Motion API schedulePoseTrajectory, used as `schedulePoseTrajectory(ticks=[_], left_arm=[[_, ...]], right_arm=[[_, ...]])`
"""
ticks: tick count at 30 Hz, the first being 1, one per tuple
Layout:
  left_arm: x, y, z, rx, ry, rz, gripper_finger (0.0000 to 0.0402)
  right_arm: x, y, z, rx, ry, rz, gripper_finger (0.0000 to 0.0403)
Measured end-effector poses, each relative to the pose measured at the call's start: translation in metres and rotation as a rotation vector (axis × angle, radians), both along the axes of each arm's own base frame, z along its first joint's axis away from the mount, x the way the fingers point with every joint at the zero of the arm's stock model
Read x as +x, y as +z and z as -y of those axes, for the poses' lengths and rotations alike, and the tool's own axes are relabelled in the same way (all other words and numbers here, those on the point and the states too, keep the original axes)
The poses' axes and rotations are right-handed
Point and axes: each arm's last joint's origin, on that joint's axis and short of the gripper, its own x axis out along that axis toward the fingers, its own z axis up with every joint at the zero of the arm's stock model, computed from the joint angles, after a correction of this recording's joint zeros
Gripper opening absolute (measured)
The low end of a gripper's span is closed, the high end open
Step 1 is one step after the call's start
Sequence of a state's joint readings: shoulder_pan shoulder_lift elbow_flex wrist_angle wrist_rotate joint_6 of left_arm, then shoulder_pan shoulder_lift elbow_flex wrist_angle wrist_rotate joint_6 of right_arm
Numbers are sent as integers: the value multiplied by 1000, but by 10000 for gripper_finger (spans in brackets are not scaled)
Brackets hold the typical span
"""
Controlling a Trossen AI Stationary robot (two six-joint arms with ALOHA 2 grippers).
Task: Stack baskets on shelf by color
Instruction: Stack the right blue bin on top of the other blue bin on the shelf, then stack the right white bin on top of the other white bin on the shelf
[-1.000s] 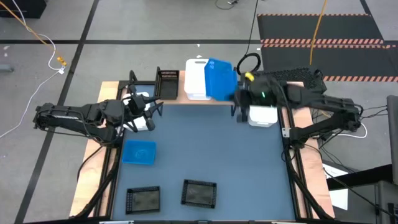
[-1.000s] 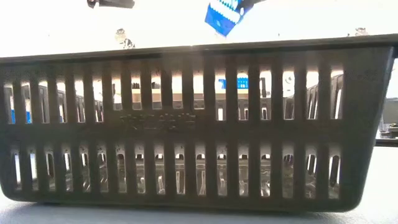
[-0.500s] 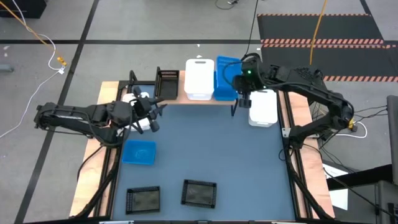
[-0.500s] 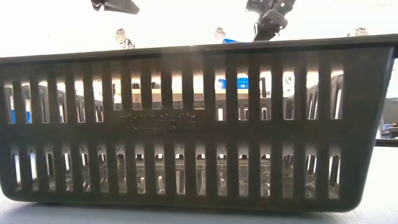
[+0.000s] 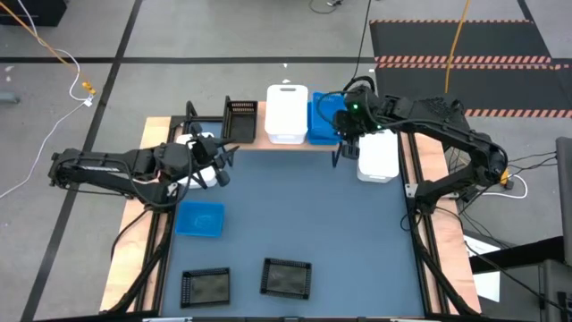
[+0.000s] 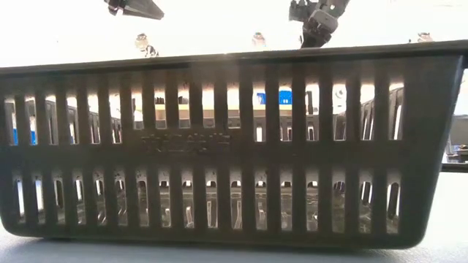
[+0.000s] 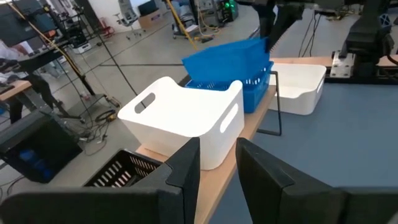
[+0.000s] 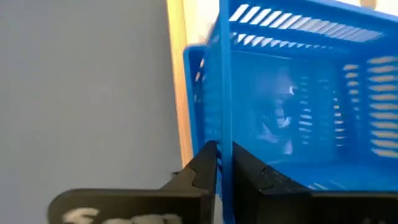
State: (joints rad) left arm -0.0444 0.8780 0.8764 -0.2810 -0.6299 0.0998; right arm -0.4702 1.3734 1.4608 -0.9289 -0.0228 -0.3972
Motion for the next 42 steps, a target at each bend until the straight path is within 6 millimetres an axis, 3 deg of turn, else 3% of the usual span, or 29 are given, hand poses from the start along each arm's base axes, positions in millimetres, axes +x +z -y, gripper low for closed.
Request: schedulePoseTrajectory(ticks=[7, 14, 21, 27, 32, 42], left_arm=[[0, 0, 0, 0, -1, 0, 106], [0, 0, 0, 0, -1, 0, 106], [0, 0, 0, -4, 0, -2, 106], [0, -1, 0, -18, 4, 7, 106], [0, -1, 0, -28, 7, 14, 106], [0, 0, 0, -35, 8, 23, 106]], right_arm=[[2, -16, 4, -70, -23, -42, 71], [-4, -4, 0, -87, -46, 38, 121], [-36, 18, -14, -88, -190, 79, 133], [-68, 16, -30, 28, -301, 13, 131], [-85, -18, -43, 142, -406, -67, 131], [-100, -129, -68, 291, -565, -226, 130]])
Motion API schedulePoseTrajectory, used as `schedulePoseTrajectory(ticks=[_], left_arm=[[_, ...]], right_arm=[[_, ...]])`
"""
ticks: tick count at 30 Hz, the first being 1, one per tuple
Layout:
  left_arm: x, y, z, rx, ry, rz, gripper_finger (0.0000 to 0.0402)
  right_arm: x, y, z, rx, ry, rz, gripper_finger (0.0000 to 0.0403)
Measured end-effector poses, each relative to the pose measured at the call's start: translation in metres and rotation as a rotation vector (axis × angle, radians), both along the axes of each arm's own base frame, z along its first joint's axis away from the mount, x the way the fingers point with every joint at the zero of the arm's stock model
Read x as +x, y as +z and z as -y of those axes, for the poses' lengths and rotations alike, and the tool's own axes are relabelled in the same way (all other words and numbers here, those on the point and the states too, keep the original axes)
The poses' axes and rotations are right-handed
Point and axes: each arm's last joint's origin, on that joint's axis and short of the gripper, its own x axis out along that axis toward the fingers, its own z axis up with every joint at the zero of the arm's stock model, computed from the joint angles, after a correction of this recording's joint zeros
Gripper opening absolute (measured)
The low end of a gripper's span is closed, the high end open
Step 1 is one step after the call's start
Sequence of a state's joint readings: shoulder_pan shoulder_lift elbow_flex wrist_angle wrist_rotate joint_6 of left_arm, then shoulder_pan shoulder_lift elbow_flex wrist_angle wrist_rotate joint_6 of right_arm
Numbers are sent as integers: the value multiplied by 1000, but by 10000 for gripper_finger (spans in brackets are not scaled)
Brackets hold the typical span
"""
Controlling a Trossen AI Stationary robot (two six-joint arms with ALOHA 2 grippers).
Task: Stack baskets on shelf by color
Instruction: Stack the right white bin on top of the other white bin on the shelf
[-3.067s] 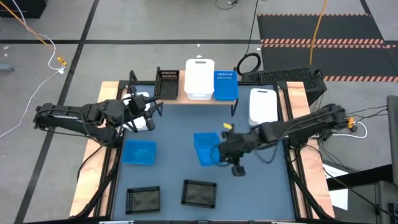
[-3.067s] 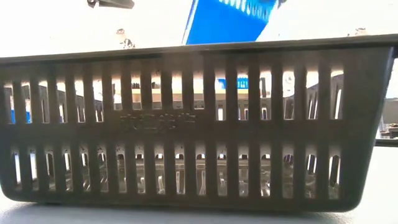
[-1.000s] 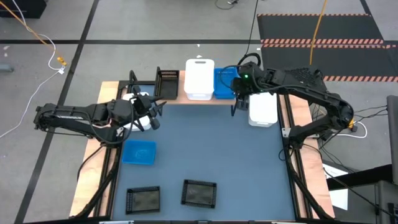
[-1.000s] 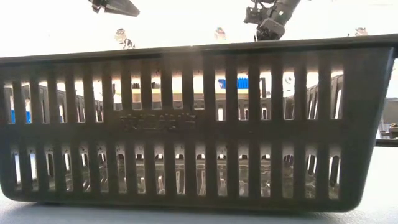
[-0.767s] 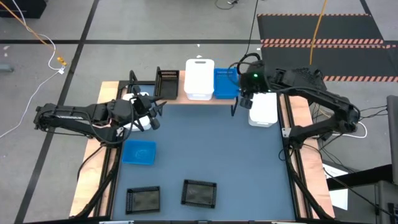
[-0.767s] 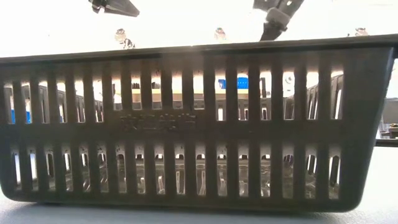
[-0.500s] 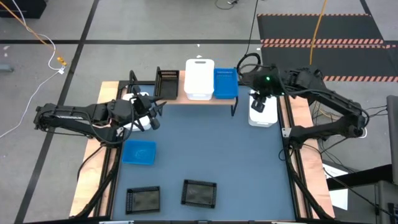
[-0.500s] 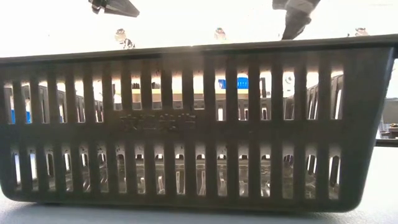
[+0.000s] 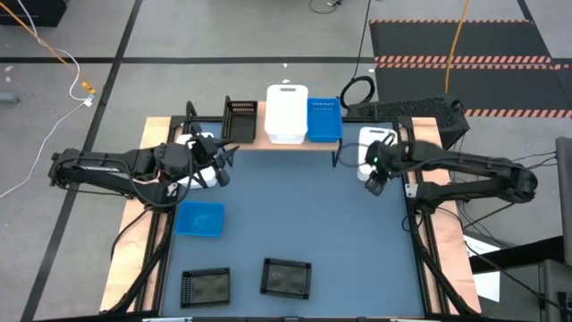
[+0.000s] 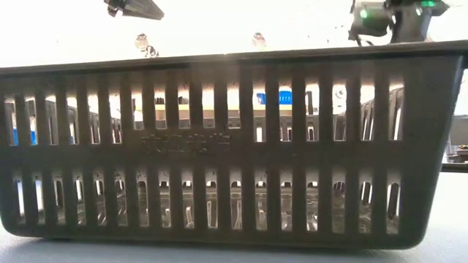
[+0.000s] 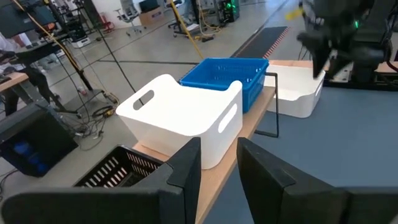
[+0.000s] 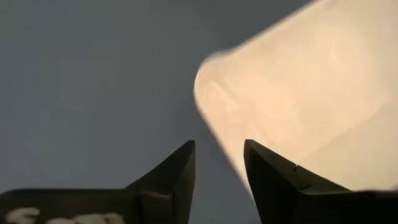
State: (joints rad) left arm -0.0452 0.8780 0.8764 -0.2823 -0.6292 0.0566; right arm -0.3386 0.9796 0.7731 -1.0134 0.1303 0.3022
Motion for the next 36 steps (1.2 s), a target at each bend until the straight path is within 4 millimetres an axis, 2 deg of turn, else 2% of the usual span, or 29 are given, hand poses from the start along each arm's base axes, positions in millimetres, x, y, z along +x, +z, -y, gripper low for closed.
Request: schedulePoseTrajectory(ticks=[2, 5, 8, 11, 15, 17, 21, 24, 28, 36], left_arm=[[0, 0, 0, 1, 0, 2, 106], [0, 1, 0, 8, -2, 7, 106], [1, 3, 0, 9, -2, 22, 106], [1, 3, 0, 10, -3, 24, 106], [1, 3, 0, 11, -3, 22, 106], [1, 2, 0, 10, -3, 19, 106], [1, 2, 0, 9, -3, 14, 106], [3, 0, 0, 7, -2, 3, 106], [6, -3, 0, 9, -2, -13, 106], [9, -2, 0, 26, -7, -15, 106]], right_arm=[[-2, -17, -3, 5, 8, -20, 130], [-4, -30, -4, 7, 10, -24, 130], [-1, -29, -4, 4, 0, 6, 128], [0, -29, -4, 30, -3, 25, 110], [4, -29, -10, 241, -32, 116, 60], [10, -26, -16, 366, -41, 191, 37], [33, -15, -28, 427, -47, 417, 19], [49, -2, -35, 418, 47, 604, 24], [57, 8, -39, 381, 139, 733, 48], [58, 10, -38, 345, 191, 757, 113]])
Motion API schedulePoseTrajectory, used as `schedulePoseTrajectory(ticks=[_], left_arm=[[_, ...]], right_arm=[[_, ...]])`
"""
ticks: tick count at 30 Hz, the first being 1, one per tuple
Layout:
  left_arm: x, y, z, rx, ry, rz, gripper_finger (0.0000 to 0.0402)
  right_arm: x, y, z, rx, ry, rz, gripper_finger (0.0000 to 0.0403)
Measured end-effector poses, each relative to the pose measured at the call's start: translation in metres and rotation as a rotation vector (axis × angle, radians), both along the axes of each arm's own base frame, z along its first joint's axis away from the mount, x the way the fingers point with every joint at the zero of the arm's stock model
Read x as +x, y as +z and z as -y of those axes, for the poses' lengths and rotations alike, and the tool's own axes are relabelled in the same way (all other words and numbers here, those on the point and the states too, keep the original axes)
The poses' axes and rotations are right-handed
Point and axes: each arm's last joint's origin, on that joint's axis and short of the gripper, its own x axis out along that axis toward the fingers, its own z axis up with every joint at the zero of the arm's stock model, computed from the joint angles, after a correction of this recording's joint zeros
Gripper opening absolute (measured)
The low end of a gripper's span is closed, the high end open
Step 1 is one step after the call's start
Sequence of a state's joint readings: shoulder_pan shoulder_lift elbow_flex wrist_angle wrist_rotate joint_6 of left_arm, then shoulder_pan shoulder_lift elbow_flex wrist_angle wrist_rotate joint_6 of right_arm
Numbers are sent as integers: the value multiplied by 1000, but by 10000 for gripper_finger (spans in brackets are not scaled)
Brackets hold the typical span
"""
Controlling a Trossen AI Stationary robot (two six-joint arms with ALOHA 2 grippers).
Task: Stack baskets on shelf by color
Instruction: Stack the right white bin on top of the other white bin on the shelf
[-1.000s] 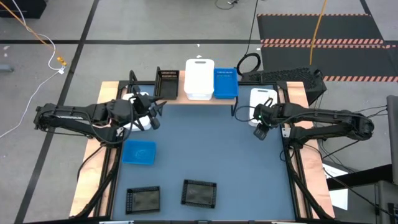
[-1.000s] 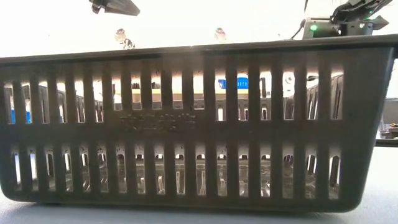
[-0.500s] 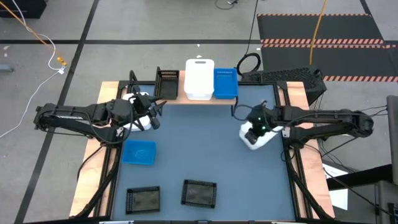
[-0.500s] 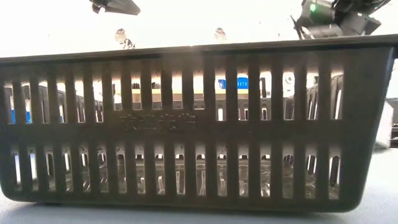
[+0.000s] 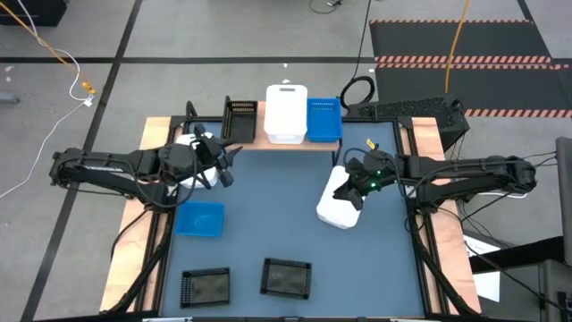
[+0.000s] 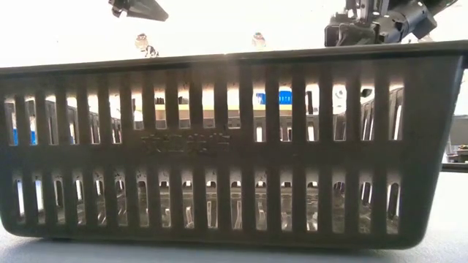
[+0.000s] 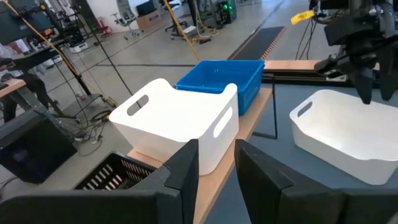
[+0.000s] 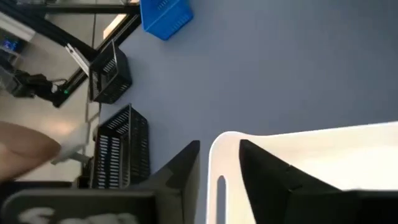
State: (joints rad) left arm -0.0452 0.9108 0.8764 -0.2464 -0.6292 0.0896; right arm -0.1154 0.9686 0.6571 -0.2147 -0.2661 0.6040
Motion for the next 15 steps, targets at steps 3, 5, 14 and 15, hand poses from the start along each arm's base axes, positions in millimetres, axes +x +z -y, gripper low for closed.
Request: schedulePoseTrajectory(ticks=[3, 5, 14, 15], left_arm=[[0, 1, 0, 6, -2, 11, 106], [0, 1, 0, 8, -2, 8, 106], [1, 2, 0, 23, -6, 7, 106], [3, 2, 0, 23, -4, 12, 106]], right_arm=[[-4, 2, 0, -83, 49, 13, 128], [-9, 1, 1, -166, 56, -8, 128], [-33, -2, 9, -600, 9, -317, 120], [-33, -2, 10, -633, -4, -339, 120]])
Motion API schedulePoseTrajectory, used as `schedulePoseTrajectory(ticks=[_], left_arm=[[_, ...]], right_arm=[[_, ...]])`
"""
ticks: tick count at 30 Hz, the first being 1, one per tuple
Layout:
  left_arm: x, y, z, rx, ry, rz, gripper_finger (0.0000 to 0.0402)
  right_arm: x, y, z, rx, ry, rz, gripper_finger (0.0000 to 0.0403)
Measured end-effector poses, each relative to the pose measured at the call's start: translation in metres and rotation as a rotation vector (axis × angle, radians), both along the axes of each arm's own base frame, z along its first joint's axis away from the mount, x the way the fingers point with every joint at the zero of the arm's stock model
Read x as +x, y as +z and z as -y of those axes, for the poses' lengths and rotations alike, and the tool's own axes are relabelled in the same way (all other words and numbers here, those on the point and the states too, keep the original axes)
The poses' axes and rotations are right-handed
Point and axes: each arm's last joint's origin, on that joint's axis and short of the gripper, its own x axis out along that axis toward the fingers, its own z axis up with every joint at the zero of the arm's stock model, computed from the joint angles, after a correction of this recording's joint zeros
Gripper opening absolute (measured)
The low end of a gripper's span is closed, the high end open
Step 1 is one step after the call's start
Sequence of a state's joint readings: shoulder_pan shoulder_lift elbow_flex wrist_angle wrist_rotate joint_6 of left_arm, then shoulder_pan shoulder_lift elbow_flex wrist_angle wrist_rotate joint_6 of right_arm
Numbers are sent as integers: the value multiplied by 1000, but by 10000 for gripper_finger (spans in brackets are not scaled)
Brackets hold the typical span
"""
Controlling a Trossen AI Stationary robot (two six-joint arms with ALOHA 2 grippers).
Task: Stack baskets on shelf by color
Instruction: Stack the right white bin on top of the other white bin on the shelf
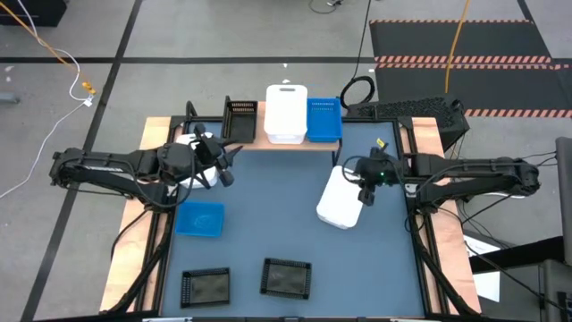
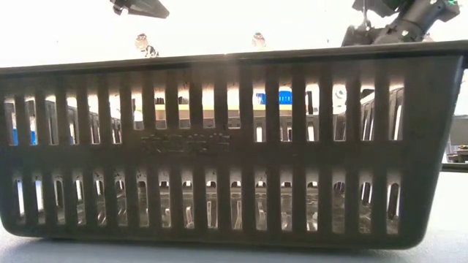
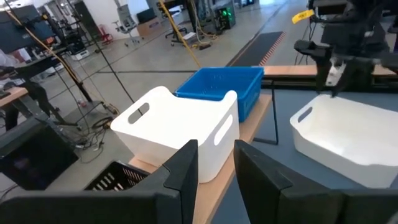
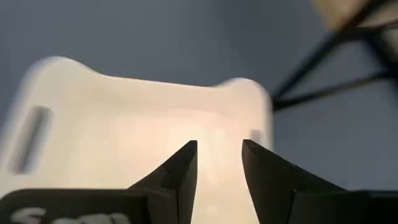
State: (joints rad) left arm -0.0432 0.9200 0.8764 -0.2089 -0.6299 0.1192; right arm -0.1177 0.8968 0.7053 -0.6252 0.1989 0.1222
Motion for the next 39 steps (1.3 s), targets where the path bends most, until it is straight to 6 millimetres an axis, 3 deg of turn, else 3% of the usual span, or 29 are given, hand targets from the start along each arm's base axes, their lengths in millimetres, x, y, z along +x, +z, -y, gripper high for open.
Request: schedulePoseTrajectory(ticks=[5, 9, 15, 18, 23, 28, 33, 39], left_arm=[[17, -6, -2, -6, -32, -7, 106], [44, -17, 2, 21, -272, -40, 106], [104, -44, 18, 136, -675, 69, 106], [131, -65, 23, 146, -736, 44, 106], [181, -81, 26, 91, -817, 21, 106], [226, -109, 35, 16, -924, -114, 114], [251, -128, 41, 8, -946, -221, 151], [262, -152, 44, 41, -944, -290, 208]], right_arm=[[3, -4, 5, -58, -62, -45, 120], [8, -5, 2, 90, 9, -5, 116], [9, -2, 0, 120, 29, 38, 108], [8, -1, -1, 120, 27, 40, 105], [7, 0, -1, 135, 9, 52, 105], [5, 0, -1, 146, -4, 47, 105], [2, -1, -1, 193, -63, 38, 105], [3, 0, -1, 201, -73, 55, 105]])
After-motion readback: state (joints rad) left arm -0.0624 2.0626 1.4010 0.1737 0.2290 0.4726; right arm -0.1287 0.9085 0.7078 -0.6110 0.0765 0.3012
